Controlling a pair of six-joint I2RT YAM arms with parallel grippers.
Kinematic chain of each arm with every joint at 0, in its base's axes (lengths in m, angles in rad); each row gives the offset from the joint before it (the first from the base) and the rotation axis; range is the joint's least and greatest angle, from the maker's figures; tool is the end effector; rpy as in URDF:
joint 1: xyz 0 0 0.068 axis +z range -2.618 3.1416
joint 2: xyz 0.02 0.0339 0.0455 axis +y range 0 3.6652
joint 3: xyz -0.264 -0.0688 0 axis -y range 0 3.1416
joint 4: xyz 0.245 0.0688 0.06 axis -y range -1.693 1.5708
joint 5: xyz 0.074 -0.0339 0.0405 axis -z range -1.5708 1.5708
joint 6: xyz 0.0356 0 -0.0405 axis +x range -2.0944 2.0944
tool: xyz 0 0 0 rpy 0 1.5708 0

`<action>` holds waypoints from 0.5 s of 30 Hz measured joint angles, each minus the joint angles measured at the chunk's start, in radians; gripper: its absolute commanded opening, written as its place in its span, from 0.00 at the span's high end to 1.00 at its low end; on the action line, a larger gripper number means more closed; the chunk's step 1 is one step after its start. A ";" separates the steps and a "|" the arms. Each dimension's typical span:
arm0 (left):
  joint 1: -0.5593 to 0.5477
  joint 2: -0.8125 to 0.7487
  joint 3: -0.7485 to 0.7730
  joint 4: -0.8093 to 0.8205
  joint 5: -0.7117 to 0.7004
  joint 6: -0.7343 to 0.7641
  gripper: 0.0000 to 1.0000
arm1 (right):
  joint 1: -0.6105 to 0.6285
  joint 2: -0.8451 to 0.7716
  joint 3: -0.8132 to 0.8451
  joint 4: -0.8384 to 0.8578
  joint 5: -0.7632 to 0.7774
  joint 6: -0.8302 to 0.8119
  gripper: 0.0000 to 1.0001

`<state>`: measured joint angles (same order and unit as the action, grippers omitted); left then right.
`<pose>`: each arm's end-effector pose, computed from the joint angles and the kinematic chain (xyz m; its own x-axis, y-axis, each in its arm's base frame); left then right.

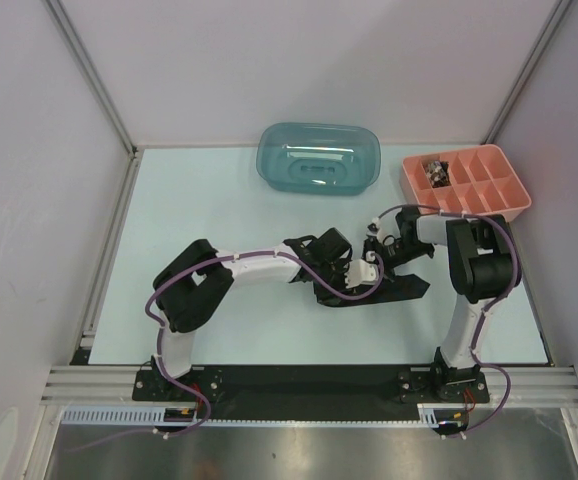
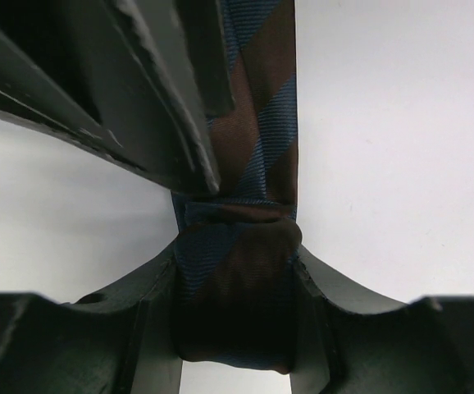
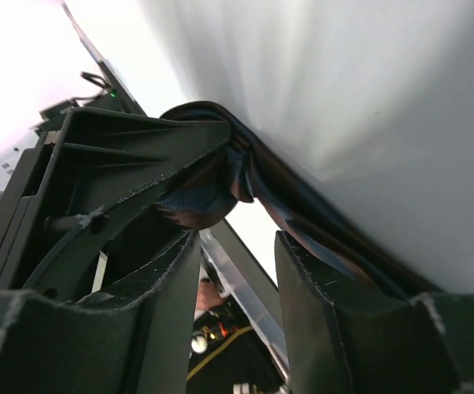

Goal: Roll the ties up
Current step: Roll the tie at the center of the board.

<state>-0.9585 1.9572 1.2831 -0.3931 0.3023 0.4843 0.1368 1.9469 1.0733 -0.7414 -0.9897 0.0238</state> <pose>0.2215 -0.3338 0.1574 -0.0433 0.8350 -0.5485 0.9988 0.0478 -0.0061 0.3091 0.0726 0.1163 -0.9903 -0.1231 0.0641 -0.0147 0.5519 0.8338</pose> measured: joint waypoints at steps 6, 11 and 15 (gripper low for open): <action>0.002 0.000 0.000 0.001 0.001 -0.012 0.83 | 0.031 -0.069 -0.078 0.165 -0.029 0.124 0.53; 0.005 0.000 -0.001 0.001 0.003 -0.020 0.83 | 0.066 -0.090 -0.100 0.257 -0.045 0.187 0.53; 0.007 0.001 -0.001 0.002 0.008 -0.024 0.83 | 0.072 -0.090 -0.124 0.297 -0.053 0.215 0.53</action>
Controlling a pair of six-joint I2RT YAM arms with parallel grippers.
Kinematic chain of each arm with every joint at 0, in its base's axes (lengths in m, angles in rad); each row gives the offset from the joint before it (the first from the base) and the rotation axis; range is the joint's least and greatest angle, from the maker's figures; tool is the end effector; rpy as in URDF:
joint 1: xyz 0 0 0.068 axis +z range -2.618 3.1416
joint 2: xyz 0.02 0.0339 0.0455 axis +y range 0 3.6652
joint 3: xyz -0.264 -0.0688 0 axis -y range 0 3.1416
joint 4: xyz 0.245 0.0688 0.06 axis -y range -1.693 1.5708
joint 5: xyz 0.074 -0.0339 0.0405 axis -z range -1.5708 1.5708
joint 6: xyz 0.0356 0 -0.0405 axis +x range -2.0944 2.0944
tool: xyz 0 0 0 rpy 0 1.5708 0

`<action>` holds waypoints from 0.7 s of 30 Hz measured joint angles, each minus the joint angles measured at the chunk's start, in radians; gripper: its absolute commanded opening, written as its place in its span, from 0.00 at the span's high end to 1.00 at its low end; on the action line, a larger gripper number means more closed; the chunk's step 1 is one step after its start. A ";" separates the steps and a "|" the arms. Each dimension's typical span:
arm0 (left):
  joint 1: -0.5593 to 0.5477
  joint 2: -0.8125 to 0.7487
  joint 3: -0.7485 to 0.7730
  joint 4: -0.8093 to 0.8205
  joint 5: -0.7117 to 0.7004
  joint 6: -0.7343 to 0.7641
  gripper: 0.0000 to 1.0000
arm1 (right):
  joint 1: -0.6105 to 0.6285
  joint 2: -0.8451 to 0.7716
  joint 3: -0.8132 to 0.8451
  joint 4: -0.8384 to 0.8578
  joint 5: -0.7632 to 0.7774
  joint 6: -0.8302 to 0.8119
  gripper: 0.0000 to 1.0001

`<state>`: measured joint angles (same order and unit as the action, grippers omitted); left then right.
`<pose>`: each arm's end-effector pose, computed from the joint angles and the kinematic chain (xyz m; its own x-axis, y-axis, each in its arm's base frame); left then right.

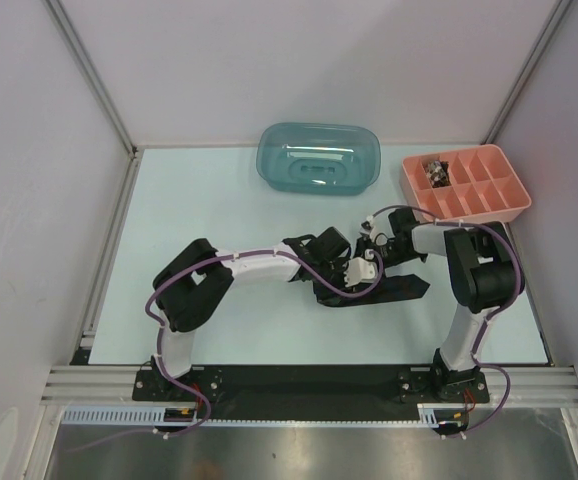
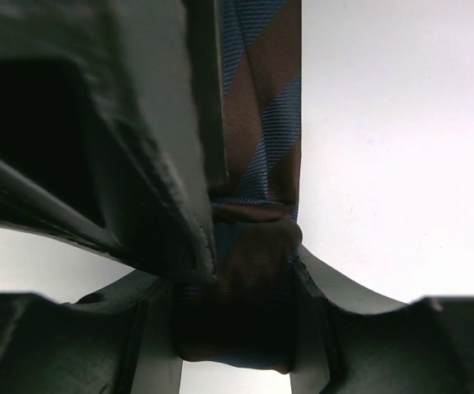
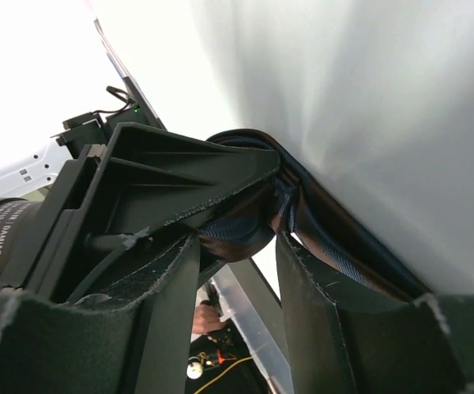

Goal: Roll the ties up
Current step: Roll the tie at the center of the board.

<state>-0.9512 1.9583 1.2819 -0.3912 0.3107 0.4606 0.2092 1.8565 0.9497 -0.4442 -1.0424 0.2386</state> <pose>0.2237 -0.3323 0.1568 -0.0731 0.8313 -0.5510 0.9972 0.0708 -0.0256 0.2995 0.0950 0.1211 -0.9959 -0.0896 -0.0127 -0.0551 0.4891 0.8705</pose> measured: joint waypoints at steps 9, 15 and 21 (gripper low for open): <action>0.003 0.001 0.000 0.000 0.008 -0.007 0.83 | 0.023 -0.018 -0.093 0.159 -0.022 0.111 0.60; 0.004 0.002 0.000 0.000 0.008 -0.009 0.83 | 0.033 -0.029 -0.117 0.226 -0.031 0.158 0.76; 0.005 0.002 -0.001 0.000 0.008 -0.014 0.79 | 0.037 -0.027 -0.106 0.205 -0.028 0.134 1.00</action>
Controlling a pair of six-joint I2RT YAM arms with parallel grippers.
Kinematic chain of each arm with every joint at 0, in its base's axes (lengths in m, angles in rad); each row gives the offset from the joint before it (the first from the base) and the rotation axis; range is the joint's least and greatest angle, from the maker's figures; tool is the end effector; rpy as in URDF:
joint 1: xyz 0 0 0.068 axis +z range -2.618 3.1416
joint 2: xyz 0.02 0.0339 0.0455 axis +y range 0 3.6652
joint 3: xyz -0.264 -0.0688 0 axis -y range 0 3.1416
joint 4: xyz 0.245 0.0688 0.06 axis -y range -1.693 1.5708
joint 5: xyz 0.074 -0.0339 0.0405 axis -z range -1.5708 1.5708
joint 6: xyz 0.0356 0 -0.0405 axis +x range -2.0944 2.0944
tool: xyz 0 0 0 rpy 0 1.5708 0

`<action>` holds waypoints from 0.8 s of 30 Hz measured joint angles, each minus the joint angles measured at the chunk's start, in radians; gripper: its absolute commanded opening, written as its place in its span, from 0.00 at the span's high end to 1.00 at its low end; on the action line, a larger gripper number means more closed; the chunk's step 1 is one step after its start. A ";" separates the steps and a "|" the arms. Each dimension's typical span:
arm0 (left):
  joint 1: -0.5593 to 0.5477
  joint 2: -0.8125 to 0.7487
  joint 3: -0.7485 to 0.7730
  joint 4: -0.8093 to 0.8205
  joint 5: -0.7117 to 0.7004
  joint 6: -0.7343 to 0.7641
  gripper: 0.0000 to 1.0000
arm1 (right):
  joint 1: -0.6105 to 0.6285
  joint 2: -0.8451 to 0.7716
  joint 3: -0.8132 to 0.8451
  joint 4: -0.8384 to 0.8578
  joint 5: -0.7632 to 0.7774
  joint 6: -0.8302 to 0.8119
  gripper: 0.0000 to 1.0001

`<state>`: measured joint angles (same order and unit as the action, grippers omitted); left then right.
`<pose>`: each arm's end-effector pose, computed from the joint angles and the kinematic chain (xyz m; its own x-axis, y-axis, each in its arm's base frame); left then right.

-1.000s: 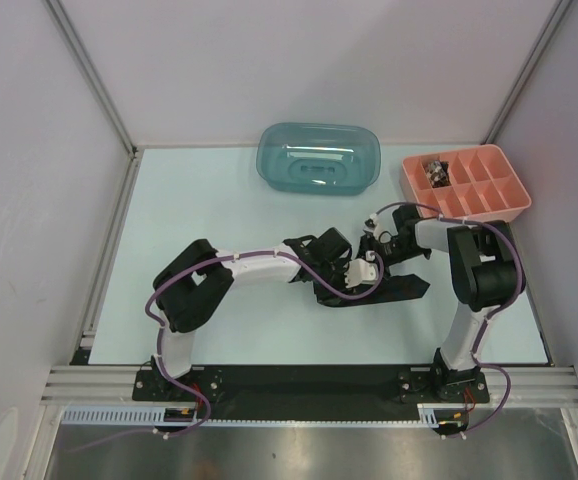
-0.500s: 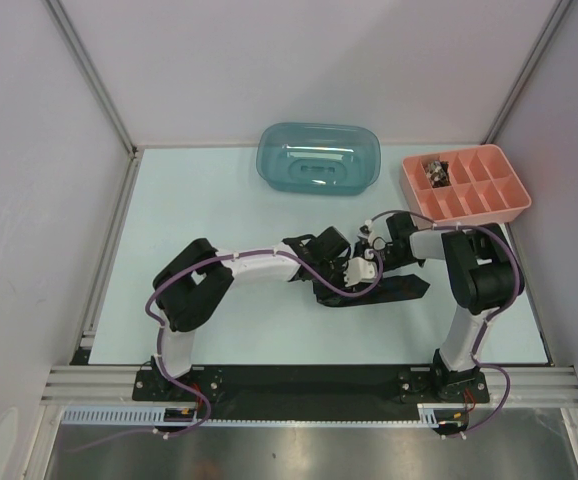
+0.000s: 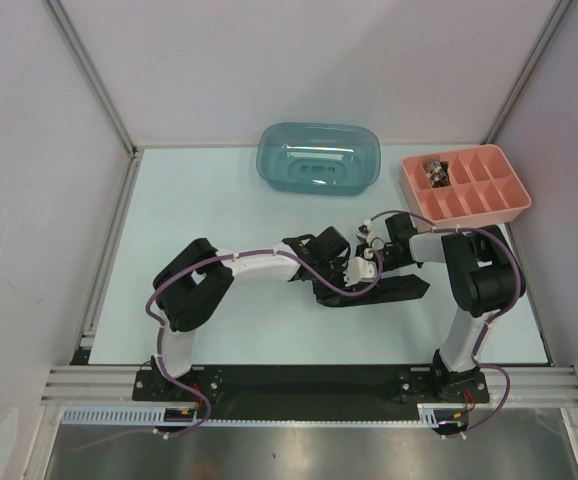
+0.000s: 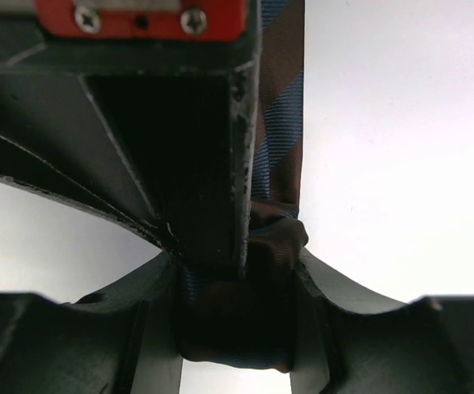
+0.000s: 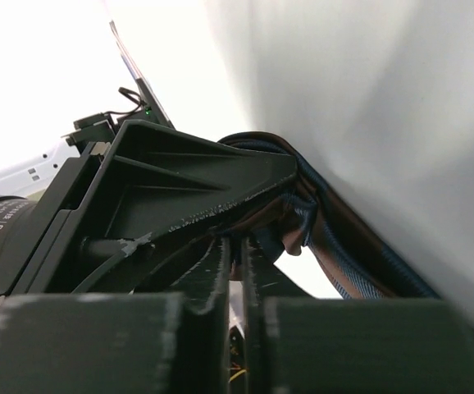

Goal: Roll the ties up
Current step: Roll the tie at the center of the board.

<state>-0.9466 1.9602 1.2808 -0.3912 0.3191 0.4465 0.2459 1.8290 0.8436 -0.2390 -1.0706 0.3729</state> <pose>0.2248 -0.3313 0.1559 -0.0919 0.8291 -0.5514 0.9957 0.0830 -0.0412 0.2870 0.1042 0.1120 -0.9974 -0.0702 -0.0155 -0.0455 0.4491 0.8923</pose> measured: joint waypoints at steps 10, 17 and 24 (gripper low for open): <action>0.008 -0.012 -0.025 0.036 0.010 -0.020 0.39 | 0.000 0.016 0.052 -0.107 0.020 -0.082 1.00; 0.054 -0.087 -0.125 0.068 0.018 -0.054 0.26 | -0.010 0.029 0.092 -0.213 0.068 -0.149 1.00; 0.070 -0.143 -0.202 0.100 0.052 -0.088 0.21 | -0.045 0.029 0.118 -0.307 0.160 -0.203 1.00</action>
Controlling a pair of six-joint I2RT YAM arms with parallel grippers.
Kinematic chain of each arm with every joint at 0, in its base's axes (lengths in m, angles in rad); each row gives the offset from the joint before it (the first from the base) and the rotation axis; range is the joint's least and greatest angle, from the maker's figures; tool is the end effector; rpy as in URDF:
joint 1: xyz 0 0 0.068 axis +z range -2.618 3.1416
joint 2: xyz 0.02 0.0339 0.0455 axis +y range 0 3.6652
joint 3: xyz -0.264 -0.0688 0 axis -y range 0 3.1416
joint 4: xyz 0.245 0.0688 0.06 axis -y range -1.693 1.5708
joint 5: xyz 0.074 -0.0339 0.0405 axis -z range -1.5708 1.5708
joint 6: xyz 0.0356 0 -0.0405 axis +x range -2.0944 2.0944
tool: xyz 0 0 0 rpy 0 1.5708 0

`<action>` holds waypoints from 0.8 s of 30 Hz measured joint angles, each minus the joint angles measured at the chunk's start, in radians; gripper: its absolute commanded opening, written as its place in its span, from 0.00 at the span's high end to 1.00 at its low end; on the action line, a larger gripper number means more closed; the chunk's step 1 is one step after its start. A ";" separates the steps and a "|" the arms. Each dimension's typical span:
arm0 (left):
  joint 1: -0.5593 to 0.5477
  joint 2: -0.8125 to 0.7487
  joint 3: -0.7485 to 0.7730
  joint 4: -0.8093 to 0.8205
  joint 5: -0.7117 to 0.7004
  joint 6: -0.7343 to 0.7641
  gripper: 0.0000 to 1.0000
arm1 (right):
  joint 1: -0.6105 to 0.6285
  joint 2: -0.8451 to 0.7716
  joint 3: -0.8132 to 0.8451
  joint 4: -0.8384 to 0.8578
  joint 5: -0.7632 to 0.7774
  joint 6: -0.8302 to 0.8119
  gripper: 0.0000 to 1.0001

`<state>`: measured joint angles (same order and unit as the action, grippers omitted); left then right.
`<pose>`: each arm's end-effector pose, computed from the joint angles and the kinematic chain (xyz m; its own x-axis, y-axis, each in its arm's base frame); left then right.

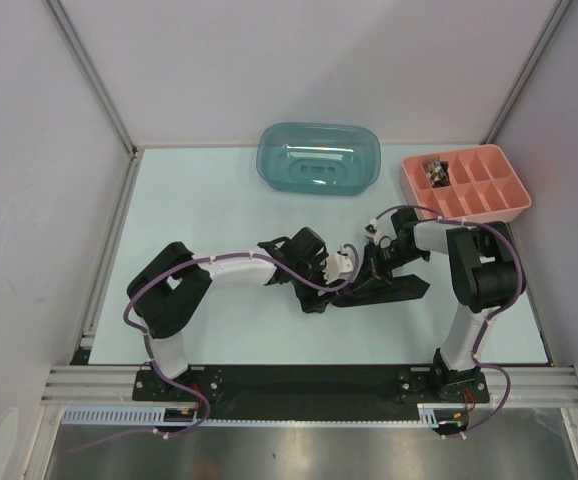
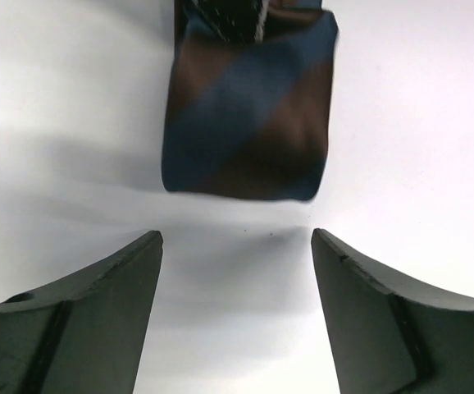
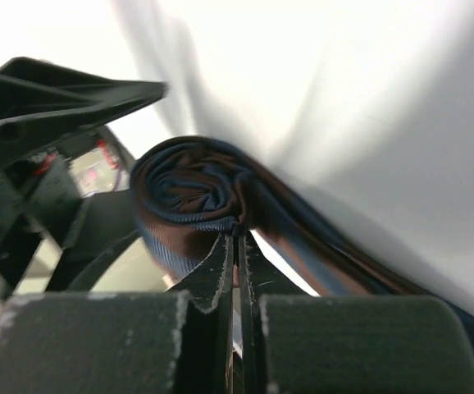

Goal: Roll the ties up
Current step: Roll the tie at the center of the board.

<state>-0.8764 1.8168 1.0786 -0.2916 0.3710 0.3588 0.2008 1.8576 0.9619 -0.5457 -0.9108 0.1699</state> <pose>0.2211 -0.2857 0.1572 -0.2202 0.7758 -0.5913 0.9750 0.1928 -0.1101 0.2952 0.0888 0.1179 -0.9953 -0.0968 0.0053 -0.0547 0.6055 0.7939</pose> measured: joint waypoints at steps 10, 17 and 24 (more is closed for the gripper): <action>-0.008 -0.003 -0.021 0.115 0.073 -0.112 0.13 | -0.011 0.000 0.032 -0.098 0.184 -0.071 1.00; -0.053 0.041 -0.018 0.239 0.072 -0.184 0.12 | 0.015 0.005 0.067 -0.140 0.244 -0.071 1.00; -0.061 0.077 -0.025 0.361 0.043 -0.233 0.25 | 0.020 0.029 0.091 -0.165 0.250 -0.062 1.00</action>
<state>-0.9375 1.8942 1.0538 0.0696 0.4137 0.1253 0.2211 1.8866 1.0531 -0.7105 -0.6609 0.1081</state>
